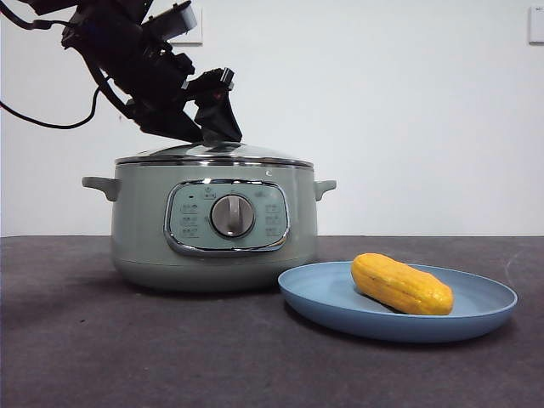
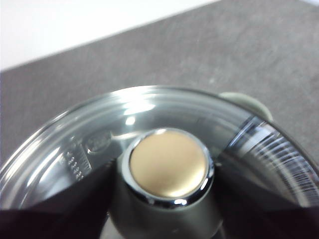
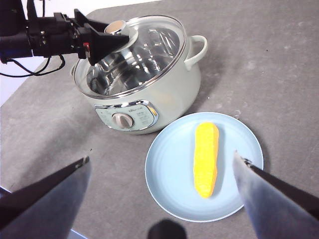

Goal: Take the corn out from the steamer,put the corn on the plate,close the lid

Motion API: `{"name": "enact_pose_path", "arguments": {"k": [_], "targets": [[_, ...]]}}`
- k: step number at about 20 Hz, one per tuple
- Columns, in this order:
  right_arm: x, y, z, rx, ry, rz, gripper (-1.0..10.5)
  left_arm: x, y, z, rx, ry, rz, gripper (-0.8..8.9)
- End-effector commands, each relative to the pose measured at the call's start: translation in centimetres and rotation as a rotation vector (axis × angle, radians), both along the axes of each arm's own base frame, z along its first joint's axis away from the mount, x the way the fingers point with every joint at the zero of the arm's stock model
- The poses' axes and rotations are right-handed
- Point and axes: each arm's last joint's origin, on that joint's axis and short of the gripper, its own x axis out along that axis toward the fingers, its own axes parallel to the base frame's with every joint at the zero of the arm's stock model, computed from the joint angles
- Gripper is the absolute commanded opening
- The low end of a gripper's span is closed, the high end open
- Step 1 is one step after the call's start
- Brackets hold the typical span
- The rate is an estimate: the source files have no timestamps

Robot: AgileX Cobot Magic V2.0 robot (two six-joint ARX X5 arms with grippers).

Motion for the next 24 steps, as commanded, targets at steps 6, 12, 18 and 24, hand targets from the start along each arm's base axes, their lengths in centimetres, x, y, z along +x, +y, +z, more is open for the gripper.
{"name": "enact_pose_path", "arguments": {"k": [6, 12, 18, 24], "targets": [[0.0, 0.0, 0.0, -0.001, -0.005, 0.006, 4.8, -0.1, 0.2, 2.1, 0.005, -0.011, 0.005, 5.40], [0.0, 0.0, 0.0, -0.012, -0.013, 0.013, 4.8, -1.1, 0.5, 5.9, 0.018, 0.042, -0.011, 5.39], [0.0, 0.1, 0.0, -0.024, -0.025, 0.052, 4.8, -3.8, 1.4, 10.5, 0.033, 0.208, -0.085, 5.31], [0.1, 0.2, -0.1, -0.045, -0.029, 0.090, 4.7, -7.7, 2.5, 14.1, 0.015, 0.373, -0.182, 5.30]]}}
